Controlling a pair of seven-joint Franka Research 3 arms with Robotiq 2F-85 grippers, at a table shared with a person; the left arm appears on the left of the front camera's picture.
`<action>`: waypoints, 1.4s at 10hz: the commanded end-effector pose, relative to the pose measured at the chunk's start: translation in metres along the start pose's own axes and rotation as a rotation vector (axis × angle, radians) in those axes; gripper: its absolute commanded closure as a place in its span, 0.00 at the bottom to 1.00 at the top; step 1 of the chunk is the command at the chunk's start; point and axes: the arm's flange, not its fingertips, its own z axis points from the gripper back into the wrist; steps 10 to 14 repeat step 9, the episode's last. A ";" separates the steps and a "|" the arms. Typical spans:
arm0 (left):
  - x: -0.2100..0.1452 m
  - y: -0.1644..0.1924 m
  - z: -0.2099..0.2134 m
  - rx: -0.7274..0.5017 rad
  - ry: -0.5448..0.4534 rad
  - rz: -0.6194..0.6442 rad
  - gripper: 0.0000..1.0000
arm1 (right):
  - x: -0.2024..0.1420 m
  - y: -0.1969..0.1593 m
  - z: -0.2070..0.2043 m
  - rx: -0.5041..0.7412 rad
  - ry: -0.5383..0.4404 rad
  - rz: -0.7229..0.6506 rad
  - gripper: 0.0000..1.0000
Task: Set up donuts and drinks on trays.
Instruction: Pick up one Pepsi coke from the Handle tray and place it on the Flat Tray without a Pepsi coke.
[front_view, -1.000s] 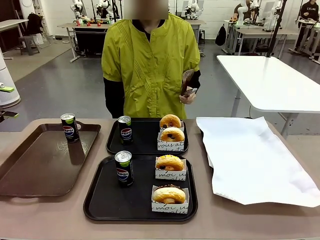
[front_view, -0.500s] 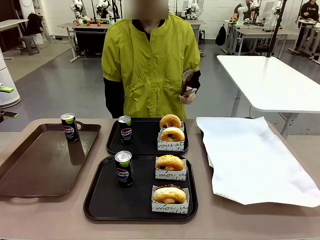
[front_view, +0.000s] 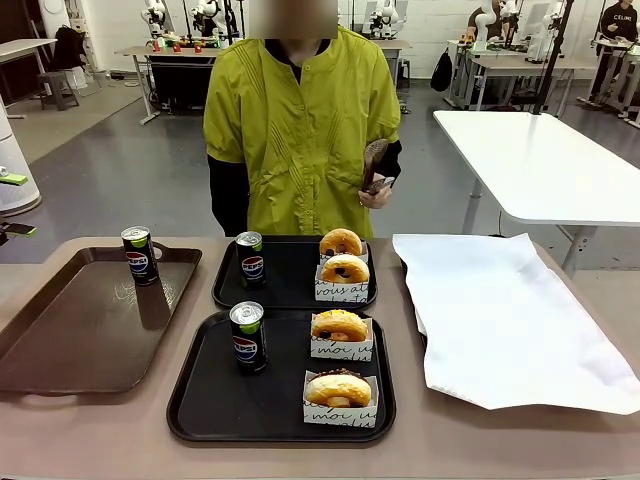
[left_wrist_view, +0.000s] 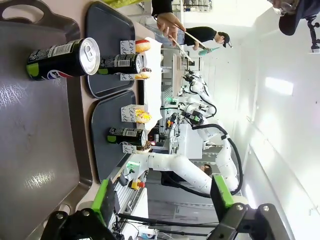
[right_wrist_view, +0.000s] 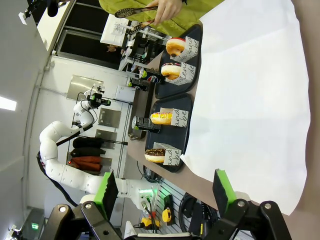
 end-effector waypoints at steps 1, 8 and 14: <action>-0.001 0.000 0.000 -0.002 -0.004 0.002 0.00 | 0.000 0.000 0.000 0.012 -0.003 0.008 0.00; -0.001 0.000 0.000 -0.002 -0.004 0.002 0.00 | 0.000 0.000 0.000 0.012 -0.003 0.008 0.00; -0.001 0.000 0.000 -0.002 -0.004 0.002 0.00 | 0.000 0.000 0.000 0.012 -0.003 0.008 0.00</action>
